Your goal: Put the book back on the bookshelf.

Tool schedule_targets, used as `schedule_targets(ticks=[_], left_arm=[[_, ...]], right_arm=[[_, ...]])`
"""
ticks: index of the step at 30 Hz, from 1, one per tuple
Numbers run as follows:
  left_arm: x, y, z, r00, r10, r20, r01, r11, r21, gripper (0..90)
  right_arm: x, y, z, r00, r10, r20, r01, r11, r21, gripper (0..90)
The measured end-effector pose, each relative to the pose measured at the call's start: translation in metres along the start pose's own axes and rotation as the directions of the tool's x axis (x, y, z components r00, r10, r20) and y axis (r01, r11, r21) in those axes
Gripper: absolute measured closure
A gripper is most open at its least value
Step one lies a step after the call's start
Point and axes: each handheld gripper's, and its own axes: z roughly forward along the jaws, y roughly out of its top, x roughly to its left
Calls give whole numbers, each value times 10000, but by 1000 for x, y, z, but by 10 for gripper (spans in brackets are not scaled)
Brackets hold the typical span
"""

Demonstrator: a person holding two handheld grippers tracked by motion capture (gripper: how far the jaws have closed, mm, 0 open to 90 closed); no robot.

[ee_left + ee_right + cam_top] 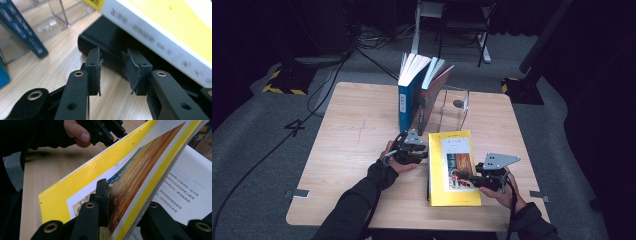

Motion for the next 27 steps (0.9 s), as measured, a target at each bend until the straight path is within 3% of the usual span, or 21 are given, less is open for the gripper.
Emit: schedule_targets(ticks=[4, 12, 22, 27], left_arm=[[4, 4, 0, 9993, -284, 238, 292, 9989, -370, 704], [4, 21, -12, 9990, -233, 372, 267, 9952, -947, 781], [2, 57, -30, 9996, 287, 47, -278, 9900, -1379, 844], [-3, 75, -38, 9981, 613, 58, -595, 9841, -1673, 873]], right_arm=[[0, 1, 0, 10000, -17, -21, 17, 10000, -34, 757], [3, 7, -8, 9997, -207, 139, 213, 9987, -463, 762], [-1, 14, -18, 9962, -631, 597, 701, 9900, -1228, 768], [0, 16, -22, 9913, -1063, 777, 1171, 9816, -1508, 763]])
